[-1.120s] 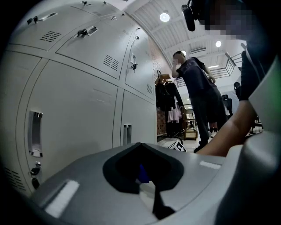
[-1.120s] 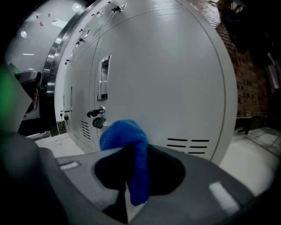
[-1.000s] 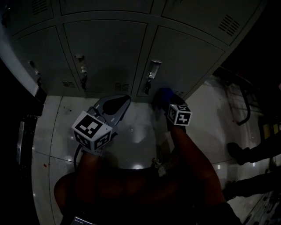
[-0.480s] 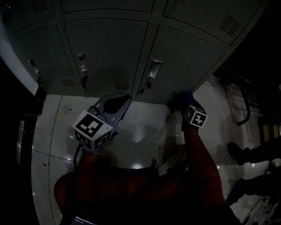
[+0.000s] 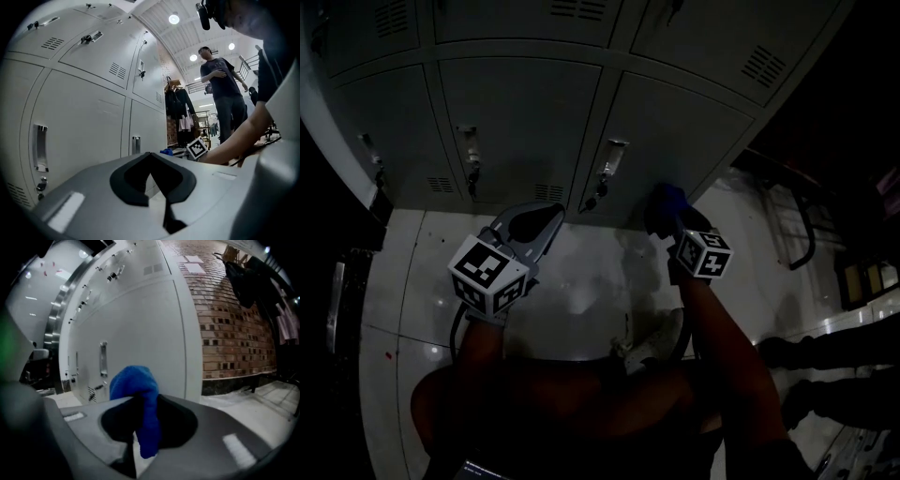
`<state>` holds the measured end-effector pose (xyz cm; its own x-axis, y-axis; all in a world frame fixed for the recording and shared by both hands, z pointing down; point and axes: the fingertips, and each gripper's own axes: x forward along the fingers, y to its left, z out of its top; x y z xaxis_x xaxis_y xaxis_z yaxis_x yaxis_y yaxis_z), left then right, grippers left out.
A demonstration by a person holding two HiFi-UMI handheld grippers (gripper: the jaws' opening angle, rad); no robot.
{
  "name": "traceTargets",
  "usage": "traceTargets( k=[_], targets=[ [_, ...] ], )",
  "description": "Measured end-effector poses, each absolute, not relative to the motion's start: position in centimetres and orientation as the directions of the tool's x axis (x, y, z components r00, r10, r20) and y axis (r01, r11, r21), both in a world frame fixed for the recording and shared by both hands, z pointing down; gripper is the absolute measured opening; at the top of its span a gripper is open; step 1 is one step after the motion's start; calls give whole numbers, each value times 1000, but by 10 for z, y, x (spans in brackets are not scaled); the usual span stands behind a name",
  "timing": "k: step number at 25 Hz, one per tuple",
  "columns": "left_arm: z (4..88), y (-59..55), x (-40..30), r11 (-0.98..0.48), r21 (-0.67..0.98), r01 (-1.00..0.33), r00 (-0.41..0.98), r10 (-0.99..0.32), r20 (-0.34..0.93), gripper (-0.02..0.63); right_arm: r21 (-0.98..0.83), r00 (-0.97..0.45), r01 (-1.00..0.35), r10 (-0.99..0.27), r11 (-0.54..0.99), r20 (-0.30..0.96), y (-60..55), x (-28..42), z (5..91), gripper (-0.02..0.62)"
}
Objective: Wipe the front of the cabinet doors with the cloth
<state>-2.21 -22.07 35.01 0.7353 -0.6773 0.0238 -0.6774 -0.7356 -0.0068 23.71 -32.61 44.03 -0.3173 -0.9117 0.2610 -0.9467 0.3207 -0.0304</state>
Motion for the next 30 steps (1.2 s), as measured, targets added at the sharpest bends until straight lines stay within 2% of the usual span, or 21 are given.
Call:
traceTargets(
  k=[5, 11, 17, 30],
  targets=[
    [344, -216, -26, -734, 1, -680, 734, -680, 9, 0, -86, -541, -841, -832, 534, 123, -285, 161, 372, 77],
    [341, -213, -27, -733, -13, -680, 733, -680, 3, 0, -71, -683, -730, -728, 680, 58, -236, 98, 338, 77],
    [344, -214, -22, -740, -27, -672, 740, -673, 14, 0, -63, -738, -674, -668, 736, 93, -222, 85, 351, 77],
    [351, -215, -17, -748, -54, -661, 748, -663, 31, 0, -53, -772, -635, -630, 771, 89, -209, 73, 355, 77]
  ],
)
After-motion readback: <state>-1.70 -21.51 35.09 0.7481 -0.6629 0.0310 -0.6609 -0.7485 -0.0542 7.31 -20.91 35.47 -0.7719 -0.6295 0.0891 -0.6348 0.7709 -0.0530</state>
